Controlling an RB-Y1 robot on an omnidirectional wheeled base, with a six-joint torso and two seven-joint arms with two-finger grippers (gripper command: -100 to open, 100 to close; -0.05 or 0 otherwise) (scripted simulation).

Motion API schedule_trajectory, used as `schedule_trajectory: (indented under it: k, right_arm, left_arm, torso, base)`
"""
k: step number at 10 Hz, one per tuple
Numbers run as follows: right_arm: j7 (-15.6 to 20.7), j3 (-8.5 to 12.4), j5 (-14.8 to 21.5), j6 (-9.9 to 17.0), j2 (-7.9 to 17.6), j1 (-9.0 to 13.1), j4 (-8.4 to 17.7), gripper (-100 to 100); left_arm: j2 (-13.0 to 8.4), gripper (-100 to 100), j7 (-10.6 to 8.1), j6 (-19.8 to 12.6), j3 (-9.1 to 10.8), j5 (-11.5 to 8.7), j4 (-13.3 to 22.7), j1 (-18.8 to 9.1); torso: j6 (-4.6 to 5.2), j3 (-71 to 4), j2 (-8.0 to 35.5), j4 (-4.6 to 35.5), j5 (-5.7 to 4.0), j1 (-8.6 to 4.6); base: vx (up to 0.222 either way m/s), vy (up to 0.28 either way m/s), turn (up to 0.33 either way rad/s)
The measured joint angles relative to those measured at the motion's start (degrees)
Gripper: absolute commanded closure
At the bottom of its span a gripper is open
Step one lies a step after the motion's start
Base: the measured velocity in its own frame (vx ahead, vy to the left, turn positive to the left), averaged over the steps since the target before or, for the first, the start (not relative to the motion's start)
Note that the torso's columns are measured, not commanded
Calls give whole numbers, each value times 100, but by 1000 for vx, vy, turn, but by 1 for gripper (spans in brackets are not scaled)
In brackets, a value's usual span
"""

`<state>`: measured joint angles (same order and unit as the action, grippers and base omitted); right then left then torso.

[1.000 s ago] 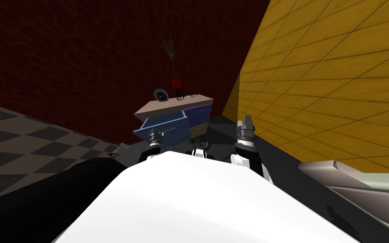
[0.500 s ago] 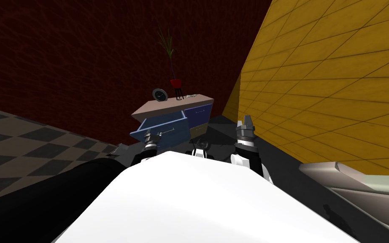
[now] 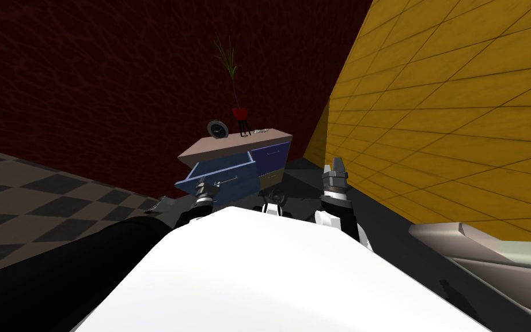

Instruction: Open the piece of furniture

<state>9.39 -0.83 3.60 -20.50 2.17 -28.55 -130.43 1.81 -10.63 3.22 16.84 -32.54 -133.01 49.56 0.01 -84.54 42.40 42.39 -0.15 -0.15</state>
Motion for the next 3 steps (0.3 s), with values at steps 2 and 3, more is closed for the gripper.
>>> schedule_trajectory:
  k: [2,3]
  right_arm:
    - [0,0,0,0,0,0,0,0]
    - [0,0,0,0,0,0,0,0]
  left_arm:
    - [1,0,2,-11,-3,1,13,6]
    - [2,0,2,-14,-4,1,16,8]
  torso:
    - [-1,-3,-8,-6,7,8]
    - [-1,-3,-10,-8,10,10]
  base:
    - [0,0,0]
    - [0,0,0]
